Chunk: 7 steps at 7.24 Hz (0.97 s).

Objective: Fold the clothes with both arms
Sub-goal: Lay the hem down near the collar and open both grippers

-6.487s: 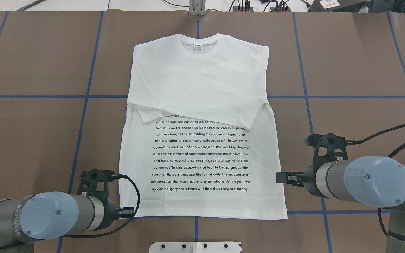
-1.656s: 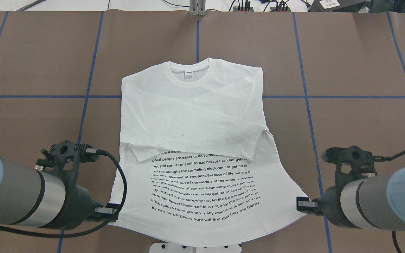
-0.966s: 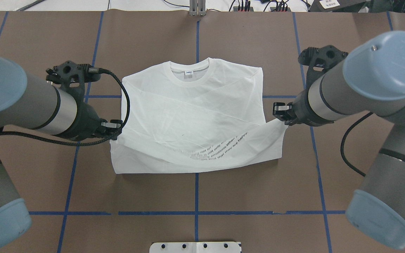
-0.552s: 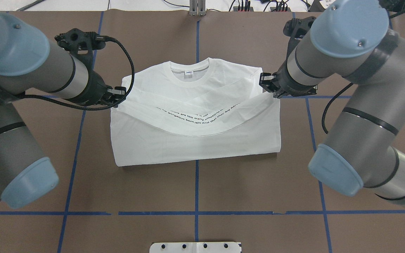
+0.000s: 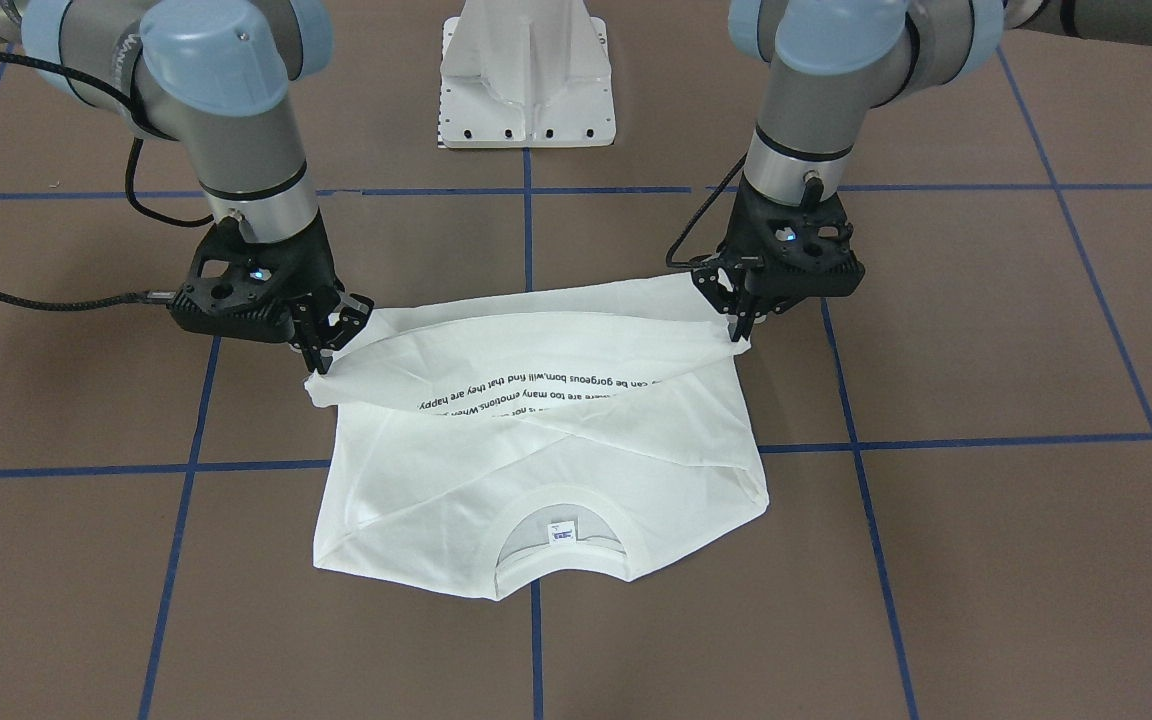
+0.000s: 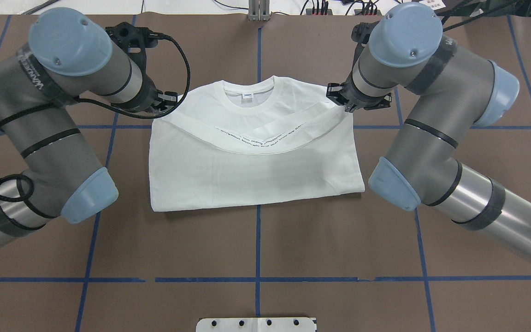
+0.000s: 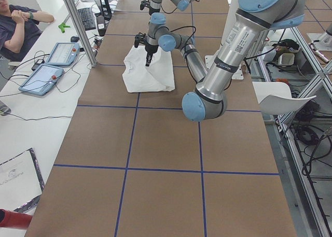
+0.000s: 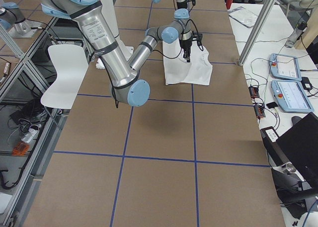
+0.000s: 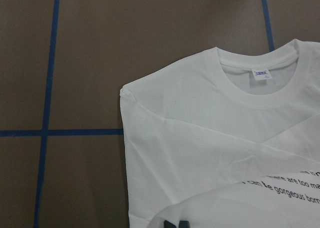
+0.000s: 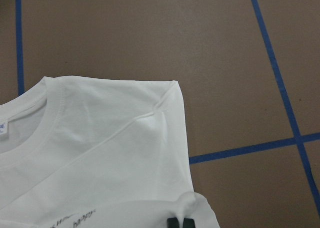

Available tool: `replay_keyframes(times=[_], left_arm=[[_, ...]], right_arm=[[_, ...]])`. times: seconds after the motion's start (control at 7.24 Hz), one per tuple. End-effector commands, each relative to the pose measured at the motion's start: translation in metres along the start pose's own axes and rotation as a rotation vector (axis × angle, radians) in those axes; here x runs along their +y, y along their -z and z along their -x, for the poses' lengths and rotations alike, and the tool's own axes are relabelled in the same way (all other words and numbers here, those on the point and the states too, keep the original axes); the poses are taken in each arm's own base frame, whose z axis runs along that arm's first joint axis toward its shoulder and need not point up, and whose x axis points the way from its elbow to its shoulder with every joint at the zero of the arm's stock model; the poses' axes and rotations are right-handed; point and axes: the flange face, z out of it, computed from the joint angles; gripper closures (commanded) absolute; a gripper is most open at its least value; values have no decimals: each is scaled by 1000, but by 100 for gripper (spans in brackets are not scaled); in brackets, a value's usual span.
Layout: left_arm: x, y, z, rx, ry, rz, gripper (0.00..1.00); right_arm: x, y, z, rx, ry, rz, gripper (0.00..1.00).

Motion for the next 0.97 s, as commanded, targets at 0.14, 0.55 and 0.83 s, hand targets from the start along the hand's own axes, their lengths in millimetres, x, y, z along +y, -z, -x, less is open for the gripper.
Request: replay_keyframes(times=[0.14,0.55,0.83], left_arm=[[-26,-71,5,-41,-45,-20,100],[-32,-106,19,-46,-52,-23,100],[-32,-107,20,-50,-61,-20,100]], right_arm=[[-27,-42,13,30,9,-10,100],[-30,-67,4,78,32,6,100],[-26,-75,1,91,33,15,100]])
